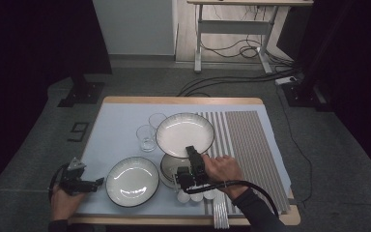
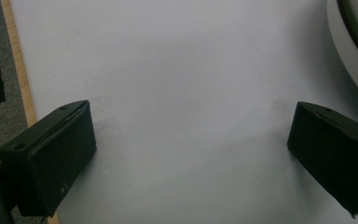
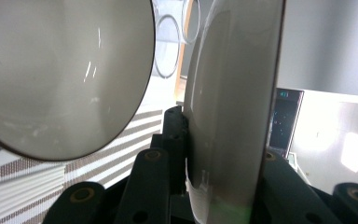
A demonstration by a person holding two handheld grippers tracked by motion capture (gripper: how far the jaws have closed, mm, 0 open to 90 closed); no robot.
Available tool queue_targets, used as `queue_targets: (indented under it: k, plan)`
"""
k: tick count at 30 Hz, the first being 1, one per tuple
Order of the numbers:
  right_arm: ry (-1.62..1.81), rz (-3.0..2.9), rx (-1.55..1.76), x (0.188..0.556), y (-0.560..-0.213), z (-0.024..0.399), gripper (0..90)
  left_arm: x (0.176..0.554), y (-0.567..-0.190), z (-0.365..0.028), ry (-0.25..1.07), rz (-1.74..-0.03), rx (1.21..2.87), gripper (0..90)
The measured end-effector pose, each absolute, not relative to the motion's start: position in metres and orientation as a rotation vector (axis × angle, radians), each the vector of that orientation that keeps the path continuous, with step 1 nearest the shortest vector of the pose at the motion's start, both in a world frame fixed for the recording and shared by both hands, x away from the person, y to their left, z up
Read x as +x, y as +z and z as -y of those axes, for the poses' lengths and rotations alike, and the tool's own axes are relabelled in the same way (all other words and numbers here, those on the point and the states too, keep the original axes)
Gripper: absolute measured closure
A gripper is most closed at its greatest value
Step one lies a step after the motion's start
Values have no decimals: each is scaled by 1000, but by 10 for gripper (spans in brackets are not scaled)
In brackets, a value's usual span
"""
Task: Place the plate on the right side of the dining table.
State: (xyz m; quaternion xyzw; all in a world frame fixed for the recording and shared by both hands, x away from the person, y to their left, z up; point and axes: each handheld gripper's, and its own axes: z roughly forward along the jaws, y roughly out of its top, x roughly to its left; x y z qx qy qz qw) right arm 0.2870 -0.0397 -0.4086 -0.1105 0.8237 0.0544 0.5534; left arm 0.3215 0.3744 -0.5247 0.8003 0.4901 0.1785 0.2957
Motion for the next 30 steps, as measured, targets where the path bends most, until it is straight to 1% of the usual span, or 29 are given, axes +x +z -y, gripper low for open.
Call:
queue_targets:
  k: [30]
  plan:
    - [23, -1944, -148, 297, -419, 87, 764, 322, -525, -374, 473, -1304, 2129, 8]
